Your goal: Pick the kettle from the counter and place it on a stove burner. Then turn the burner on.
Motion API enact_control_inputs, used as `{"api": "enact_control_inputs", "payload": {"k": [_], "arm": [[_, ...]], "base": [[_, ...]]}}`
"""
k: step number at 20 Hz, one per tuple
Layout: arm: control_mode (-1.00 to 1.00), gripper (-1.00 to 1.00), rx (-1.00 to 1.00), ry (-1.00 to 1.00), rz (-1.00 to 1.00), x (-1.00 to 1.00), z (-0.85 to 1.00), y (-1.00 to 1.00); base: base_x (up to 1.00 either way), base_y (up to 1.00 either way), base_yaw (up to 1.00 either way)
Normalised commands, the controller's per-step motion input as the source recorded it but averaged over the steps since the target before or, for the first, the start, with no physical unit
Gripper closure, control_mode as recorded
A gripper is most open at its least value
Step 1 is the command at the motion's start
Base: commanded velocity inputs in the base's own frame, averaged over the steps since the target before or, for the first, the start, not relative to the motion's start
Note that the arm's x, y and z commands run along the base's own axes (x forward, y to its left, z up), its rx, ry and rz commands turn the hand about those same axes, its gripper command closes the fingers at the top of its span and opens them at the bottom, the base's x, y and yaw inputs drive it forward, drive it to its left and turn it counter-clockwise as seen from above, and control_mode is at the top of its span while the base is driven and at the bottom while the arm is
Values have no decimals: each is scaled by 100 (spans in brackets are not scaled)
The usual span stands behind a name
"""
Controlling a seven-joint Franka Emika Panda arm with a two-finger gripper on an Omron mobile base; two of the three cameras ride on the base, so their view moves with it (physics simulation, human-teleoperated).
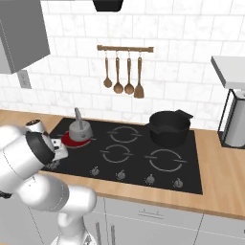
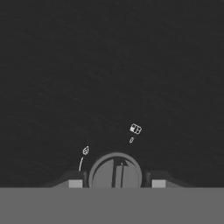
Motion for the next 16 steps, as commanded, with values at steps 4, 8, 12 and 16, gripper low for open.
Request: {"api": "enact_control_inputs", "payload": {"k": [4, 8, 12, 16], "arm": [[-100, 100, 0, 0, 31, -1, 0, 6], [-100, 100, 0, 0, 24, 0, 0, 17], [-100, -100, 0, 1, 3, 0, 0, 1], [-100, -100, 0, 0, 0, 0, 6, 0]], "base": [[0, 0, 0], [0, 0, 0], [0, 0, 0], [0, 0, 0]]}}
